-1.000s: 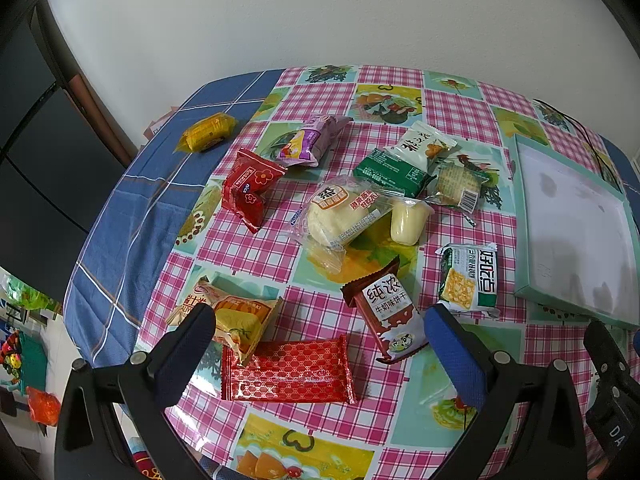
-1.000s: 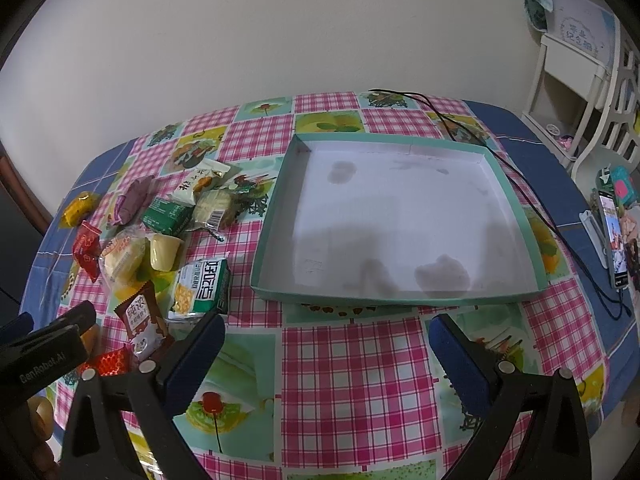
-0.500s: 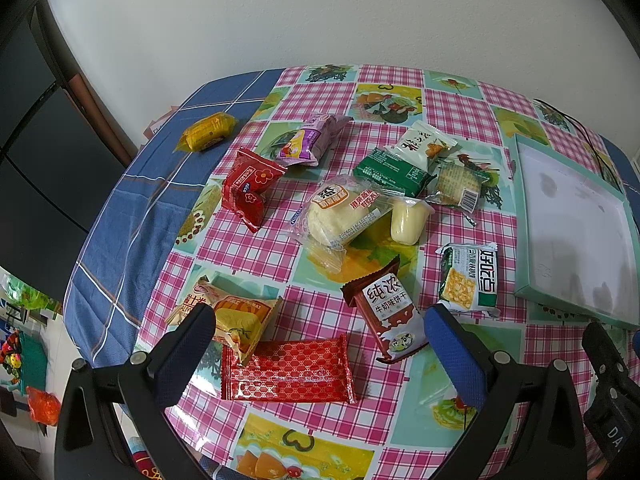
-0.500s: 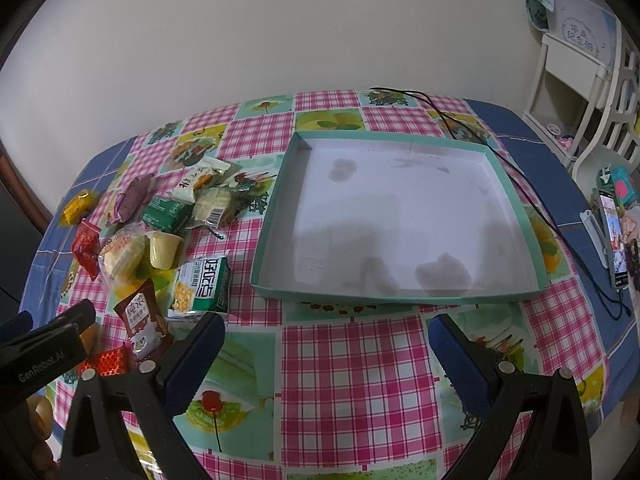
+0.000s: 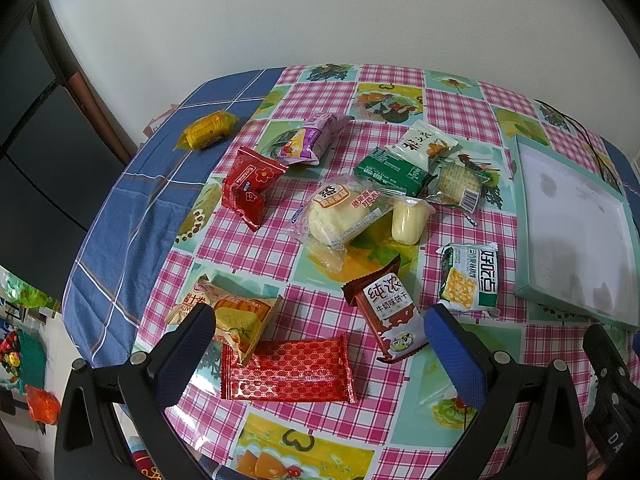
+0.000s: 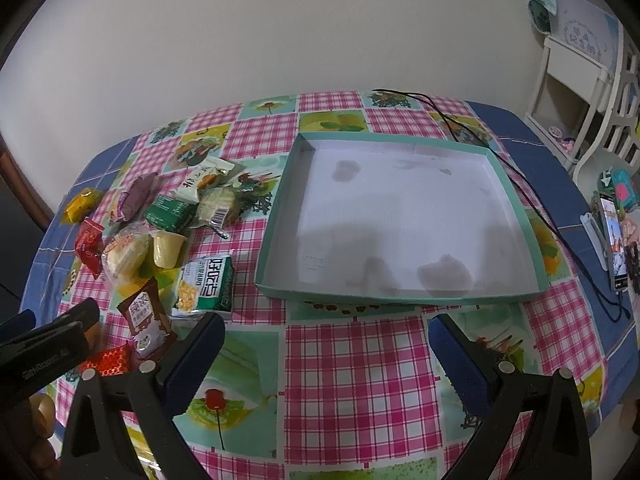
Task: Organize snacks
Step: 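Grasp the yellow Swiss roll with the left tool while the right tool grasps the brown milk biscuit pack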
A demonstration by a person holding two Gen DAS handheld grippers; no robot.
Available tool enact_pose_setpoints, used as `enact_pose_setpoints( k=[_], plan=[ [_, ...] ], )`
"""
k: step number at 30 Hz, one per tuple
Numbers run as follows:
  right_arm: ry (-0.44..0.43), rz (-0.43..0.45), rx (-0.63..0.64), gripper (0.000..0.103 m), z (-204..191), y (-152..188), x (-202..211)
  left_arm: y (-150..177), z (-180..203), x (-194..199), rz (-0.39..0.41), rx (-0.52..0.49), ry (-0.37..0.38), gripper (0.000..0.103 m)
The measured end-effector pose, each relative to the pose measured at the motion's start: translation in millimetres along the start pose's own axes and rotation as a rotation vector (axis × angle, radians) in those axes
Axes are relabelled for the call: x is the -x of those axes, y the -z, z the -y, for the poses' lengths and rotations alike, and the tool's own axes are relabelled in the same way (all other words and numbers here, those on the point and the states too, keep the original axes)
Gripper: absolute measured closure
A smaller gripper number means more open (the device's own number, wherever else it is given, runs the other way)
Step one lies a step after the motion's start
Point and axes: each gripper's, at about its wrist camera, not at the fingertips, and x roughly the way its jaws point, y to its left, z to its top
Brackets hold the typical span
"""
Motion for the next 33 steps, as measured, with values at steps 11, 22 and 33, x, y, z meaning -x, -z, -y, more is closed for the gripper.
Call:
enact_pose_setpoints(
  k=[11,22,33],
  plan=[
    [-0.164,-0.057,0.050,0.000,-32,-4,-8,-5,-62,-3,-0.027,0.138,0.006,0.000],
    [-0.216,-0.203,0.252,0.000,-105,6,-41,24,-100,-44,-0.160,0.192,0.056,0.000],
    [-0.241,-0.238,0.340,0.006,-136,12,-74,26,-111,-73,-0.220,0.251,0.087,0.000]
  ],
)
